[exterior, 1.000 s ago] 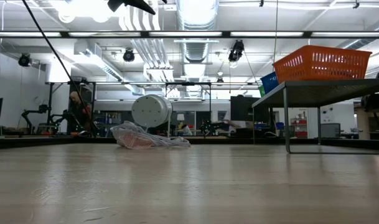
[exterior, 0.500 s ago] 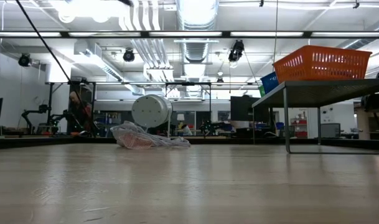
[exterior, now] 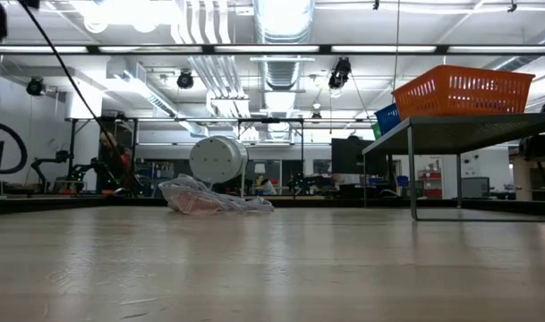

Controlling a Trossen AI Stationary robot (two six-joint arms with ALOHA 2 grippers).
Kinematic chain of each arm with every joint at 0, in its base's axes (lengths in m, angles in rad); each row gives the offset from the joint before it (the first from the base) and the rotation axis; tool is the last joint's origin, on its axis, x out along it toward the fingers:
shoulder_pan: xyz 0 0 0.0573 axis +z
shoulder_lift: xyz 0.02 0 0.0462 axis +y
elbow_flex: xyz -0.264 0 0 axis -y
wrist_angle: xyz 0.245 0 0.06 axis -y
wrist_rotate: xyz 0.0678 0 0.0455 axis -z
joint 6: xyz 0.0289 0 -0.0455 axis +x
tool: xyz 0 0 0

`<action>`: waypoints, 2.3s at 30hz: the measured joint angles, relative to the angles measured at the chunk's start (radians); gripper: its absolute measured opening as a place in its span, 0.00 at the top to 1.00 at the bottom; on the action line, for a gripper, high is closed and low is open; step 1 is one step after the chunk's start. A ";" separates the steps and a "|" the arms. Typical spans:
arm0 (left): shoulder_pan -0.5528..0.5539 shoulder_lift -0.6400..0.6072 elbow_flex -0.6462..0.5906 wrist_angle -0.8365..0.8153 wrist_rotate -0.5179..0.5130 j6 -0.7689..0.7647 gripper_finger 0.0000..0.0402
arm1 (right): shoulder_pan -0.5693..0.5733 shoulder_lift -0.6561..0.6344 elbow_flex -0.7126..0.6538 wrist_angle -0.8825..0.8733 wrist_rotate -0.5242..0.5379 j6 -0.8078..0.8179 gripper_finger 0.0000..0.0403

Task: Pick & Place Office Desk Supplies
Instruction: Return to Home Position

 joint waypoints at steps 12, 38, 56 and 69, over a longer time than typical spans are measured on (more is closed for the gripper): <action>0.214 -0.196 -0.418 0.417 0.000 -0.117 0.47 | 0.000 0.000 0.000 0.000 0.000 -0.002 0.54; 1.643 -0.176 -0.823 1.654 1.944 0.679 0.47 | 0.000 -0.001 0.000 0.000 0.000 -0.002 0.54; 1.282 -0.364 -0.824 1.457 1.531 0.927 0.47 | 0.000 0.000 0.000 0.000 0.000 0.000 0.54; 1.077 -0.809 -0.817 0.969 1.443 0.947 0.47 | 0.000 0.000 0.000 0.000 0.000 -0.001 0.54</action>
